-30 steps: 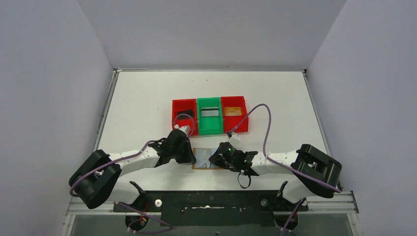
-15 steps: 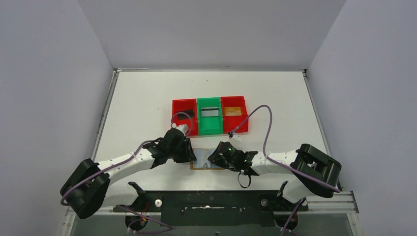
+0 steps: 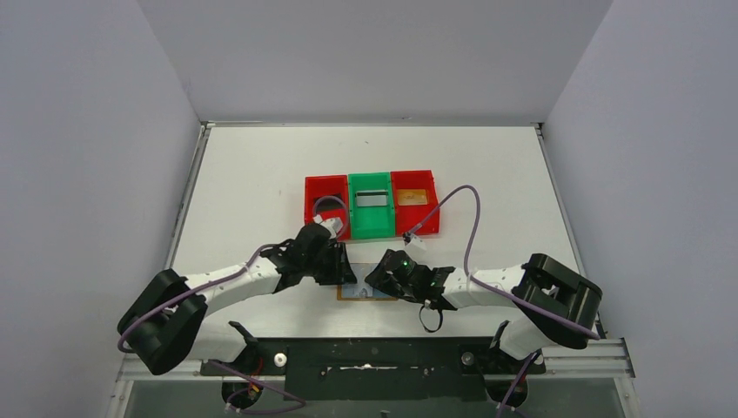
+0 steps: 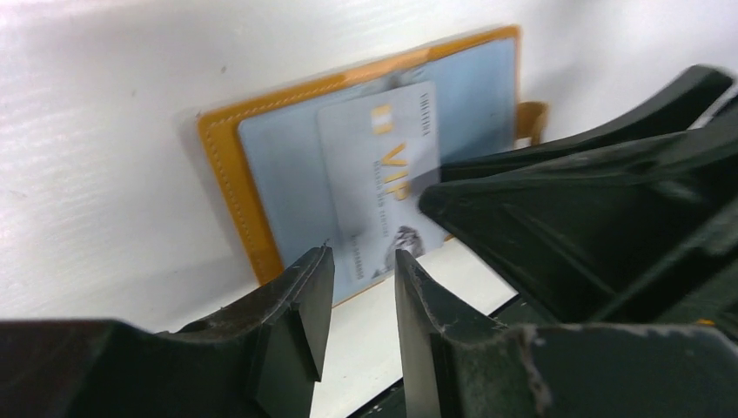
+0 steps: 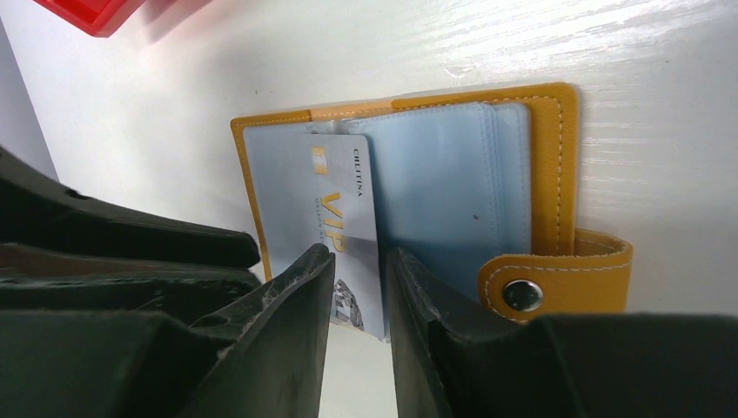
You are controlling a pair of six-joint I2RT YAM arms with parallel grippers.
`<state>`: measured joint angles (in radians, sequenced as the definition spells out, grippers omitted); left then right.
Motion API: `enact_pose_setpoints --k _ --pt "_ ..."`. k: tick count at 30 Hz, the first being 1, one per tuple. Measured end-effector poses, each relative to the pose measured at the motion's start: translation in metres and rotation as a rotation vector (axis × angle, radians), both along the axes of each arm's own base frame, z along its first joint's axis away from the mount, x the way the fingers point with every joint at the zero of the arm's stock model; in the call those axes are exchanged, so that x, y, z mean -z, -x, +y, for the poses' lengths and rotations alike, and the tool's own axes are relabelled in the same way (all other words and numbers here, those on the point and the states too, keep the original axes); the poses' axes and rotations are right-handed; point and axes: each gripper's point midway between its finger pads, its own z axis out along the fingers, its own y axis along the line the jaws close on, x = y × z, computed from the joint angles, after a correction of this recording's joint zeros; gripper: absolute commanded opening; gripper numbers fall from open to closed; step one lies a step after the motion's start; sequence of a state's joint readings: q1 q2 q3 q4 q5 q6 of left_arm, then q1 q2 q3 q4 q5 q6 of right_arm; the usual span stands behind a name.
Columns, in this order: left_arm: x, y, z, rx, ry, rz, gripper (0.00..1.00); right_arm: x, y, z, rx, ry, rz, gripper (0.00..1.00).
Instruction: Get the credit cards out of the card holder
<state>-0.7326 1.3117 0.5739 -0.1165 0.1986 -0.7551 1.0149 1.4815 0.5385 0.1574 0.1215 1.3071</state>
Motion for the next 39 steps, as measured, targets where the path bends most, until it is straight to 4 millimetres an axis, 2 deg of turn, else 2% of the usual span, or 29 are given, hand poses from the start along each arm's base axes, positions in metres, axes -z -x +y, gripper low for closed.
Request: enact_pose_setpoints --k 5,9,12,23,27,31,35,39 --pt "0.025 0.014 0.012 -0.003 -0.046 0.062 0.25 -0.002 -0.001 0.002 0.005 -0.018 -0.005 0.32" --pt "0.026 0.014 0.012 -0.008 -0.045 0.058 0.22 -0.001 -0.001 0.002 0.010 -0.060 -0.013 0.33" --pt "0.026 0.014 0.013 -0.014 -0.039 0.051 0.19 -0.002 0.000 0.004 0.009 -0.093 -0.016 0.29" --pt "0.027 0.014 0.016 -0.026 -0.040 0.042 0.16 0.001 0.002 0.002 0.018 -0.124 -0.012 0.04" --pt "0.027 0.014 0.016 -0.027 -0.038 0.039 0.16 -0.001 0.003 0.000 0.033 -0.137 -0.011 0.02" --pt "0.027 0.015 0.016 -0.025 -0.036 0.037 0.15 -0.006 0.003 -0.007 0.056 -0.157 -0.023 0.03" --pt "0.024 0.016 0.017 -0.032 -0.036 0.034 0.24 -0.005 0.000 -0.016 0.076 -0.170 -0.025 0.04" --pt "0.004 0.010 0.014 -0.046 0.014 -0.022 0.31 -0.007 -0.002 -0.015 0.077 -0.182 -0.027 0.04"
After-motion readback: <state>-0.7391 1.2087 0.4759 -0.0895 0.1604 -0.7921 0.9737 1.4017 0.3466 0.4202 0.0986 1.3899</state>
